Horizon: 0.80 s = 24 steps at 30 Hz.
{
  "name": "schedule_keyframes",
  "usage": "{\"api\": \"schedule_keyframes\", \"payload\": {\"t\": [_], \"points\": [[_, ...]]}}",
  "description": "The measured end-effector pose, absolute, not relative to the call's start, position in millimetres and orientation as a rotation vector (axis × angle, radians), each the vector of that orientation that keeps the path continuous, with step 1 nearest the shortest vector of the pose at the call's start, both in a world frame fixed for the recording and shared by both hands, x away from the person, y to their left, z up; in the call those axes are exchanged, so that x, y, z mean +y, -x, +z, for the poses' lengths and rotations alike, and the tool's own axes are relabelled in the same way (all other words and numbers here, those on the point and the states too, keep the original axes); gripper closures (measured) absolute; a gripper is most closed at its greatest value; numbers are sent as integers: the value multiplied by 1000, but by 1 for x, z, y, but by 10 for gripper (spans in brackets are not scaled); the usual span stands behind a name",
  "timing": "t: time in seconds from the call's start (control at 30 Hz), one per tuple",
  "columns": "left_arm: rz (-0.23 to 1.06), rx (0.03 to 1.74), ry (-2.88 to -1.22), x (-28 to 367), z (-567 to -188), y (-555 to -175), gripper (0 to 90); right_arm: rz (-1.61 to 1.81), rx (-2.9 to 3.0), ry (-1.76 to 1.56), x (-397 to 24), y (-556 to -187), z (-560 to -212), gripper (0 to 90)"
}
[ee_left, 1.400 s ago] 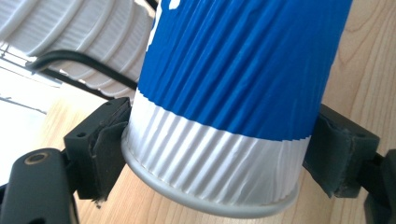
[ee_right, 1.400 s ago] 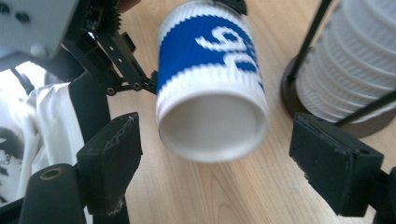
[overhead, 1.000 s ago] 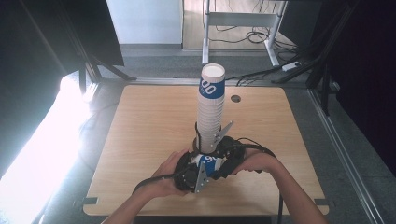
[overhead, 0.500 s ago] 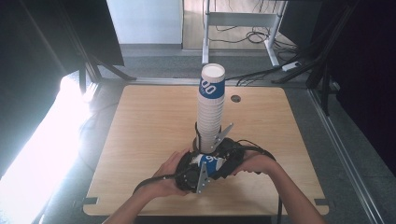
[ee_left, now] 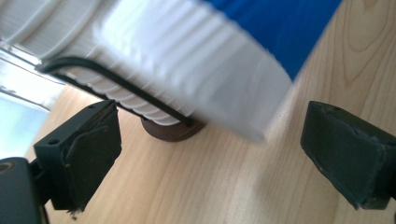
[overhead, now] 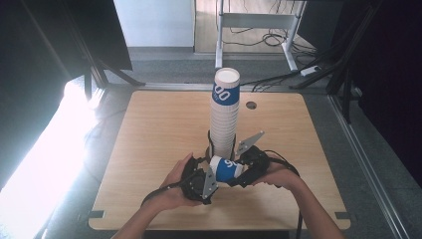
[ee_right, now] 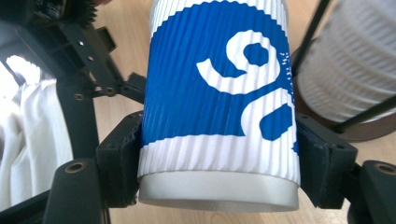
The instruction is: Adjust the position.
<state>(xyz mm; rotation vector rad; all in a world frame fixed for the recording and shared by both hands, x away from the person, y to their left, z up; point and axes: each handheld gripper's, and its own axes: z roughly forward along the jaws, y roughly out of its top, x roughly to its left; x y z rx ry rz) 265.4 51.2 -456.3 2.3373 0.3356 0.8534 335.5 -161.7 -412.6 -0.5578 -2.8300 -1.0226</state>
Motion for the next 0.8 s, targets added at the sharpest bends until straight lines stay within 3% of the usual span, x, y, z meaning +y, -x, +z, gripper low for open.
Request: {"api": "schedule_keyframes", "payload": {"t": [0.33,0.8], "points": [[638,546,-2169,76,-454,-264,143,-1285,-2749,614,-177,-327,-419,267],[267,743,-1957,97,-460,-274,146,-1683,-2608,752,-187,-310,-436,268]]}}
